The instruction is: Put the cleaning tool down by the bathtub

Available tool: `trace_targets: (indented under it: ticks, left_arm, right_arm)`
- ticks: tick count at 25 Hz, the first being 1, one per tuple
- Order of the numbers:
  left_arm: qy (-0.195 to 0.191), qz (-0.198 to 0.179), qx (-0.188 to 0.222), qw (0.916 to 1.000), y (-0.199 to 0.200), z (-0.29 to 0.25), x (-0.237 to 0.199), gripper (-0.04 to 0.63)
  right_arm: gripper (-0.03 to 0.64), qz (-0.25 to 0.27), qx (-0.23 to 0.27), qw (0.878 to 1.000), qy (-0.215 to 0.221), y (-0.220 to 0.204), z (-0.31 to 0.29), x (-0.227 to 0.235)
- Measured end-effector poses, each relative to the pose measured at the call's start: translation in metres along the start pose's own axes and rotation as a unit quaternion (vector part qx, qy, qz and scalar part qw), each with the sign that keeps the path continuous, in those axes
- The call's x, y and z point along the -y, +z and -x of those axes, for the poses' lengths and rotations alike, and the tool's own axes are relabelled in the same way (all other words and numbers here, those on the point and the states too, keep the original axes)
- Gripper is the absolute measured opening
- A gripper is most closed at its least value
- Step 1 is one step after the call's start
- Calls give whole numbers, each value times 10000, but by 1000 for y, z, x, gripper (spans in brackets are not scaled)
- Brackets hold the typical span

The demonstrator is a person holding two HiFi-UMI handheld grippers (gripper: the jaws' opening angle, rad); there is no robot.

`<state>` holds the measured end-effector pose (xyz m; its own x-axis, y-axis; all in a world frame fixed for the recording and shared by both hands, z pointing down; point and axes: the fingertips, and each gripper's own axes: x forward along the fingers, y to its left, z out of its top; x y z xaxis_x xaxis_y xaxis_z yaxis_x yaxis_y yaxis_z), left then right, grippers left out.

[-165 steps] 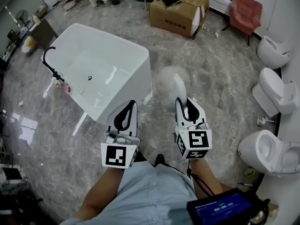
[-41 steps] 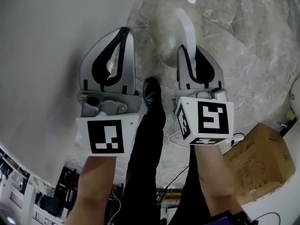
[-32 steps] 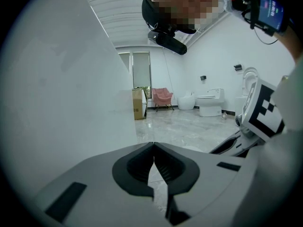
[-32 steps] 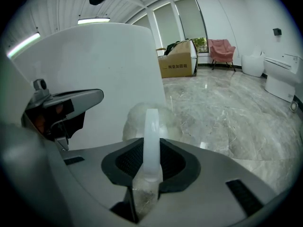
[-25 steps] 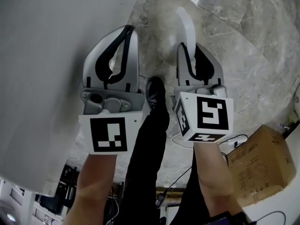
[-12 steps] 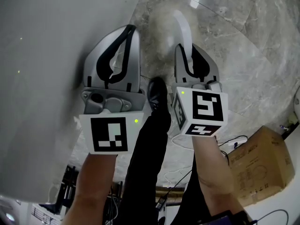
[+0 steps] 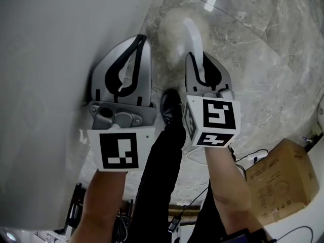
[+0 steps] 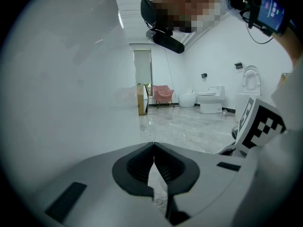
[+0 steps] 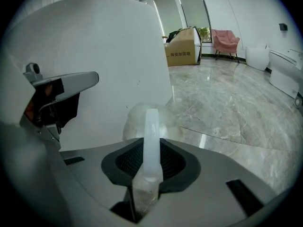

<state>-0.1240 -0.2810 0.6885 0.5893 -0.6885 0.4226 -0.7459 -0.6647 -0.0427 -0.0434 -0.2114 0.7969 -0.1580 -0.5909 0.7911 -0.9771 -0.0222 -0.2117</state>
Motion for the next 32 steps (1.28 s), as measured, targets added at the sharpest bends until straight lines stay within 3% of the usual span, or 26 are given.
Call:
trace_targets:
  ticks: [19, 32]
  left_arm:
    - [10, 14, 41, 10000, -7, 1, -3, 15]
    - [24, 48, 53, 10000, -6, 7, -3, 15]
  right_arm:
    - [101, 61, -115, 9999, -38, -3, -41, -4]
    - [129, 145, -244, 9996, 91, -12, -37, -14]
